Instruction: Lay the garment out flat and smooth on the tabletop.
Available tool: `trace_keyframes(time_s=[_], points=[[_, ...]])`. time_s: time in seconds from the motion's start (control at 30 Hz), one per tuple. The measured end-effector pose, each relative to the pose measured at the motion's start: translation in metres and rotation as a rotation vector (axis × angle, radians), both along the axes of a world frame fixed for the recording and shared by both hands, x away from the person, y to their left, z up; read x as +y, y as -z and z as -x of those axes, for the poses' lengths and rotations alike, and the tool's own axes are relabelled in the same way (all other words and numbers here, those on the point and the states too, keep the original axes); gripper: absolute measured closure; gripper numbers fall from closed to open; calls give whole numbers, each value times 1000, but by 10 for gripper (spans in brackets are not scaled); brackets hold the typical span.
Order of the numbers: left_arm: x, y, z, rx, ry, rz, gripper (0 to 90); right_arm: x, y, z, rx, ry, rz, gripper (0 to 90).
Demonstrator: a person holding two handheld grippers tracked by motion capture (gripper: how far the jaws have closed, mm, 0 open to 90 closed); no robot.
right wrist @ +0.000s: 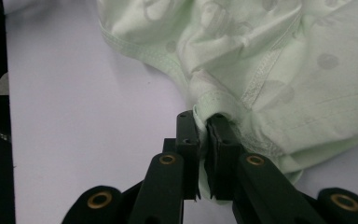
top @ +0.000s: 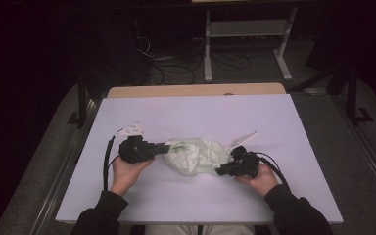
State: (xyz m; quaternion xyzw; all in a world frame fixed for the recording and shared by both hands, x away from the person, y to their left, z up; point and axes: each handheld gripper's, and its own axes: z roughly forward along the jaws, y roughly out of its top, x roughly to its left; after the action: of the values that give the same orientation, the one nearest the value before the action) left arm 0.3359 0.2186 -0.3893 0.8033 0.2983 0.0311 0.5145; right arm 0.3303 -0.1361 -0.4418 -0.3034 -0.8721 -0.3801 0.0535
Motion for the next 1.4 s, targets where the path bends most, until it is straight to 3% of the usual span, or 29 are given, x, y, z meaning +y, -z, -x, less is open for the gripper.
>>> trace_keyframes(time_s=[0.1,0.2,0.37,0.4,0.57,0.77,0.8,0.87,1.03,1.27,1.4], points=[[5,16,7,31,17,15,840,3,3,3,23,-16,5,825],[7,22,10,46,19,26,839,4,4,3,33,-17,5,823],[7,20,13,35,32,32,840,3,3,4,42,-14,3,789],[7,20,15,34,38,32,840,2,1,5,42,-21,-2,729],[9,17,18,16,37,49,840,-4,-8,6,36,-15,-25,625],[12,16,18,6,26,67,839,-23,-20,-2,-10,61,-98,521],[12,17,18,9,32,73,839,-26,-23,-6,-39,101,-110,461],[10,17,18,9,37,70,839,-26,-24,-13,-77,155,-116,427],[9,16,20,11,46,71,838,-18,-23,-35,-108,225,-107,379],[13,15,23,6,51,90,837,1,-13,-69,-67,268,-115,366],[14,16,24,6,58,89,836,12,-5,-78,-51,256,-69,356]])
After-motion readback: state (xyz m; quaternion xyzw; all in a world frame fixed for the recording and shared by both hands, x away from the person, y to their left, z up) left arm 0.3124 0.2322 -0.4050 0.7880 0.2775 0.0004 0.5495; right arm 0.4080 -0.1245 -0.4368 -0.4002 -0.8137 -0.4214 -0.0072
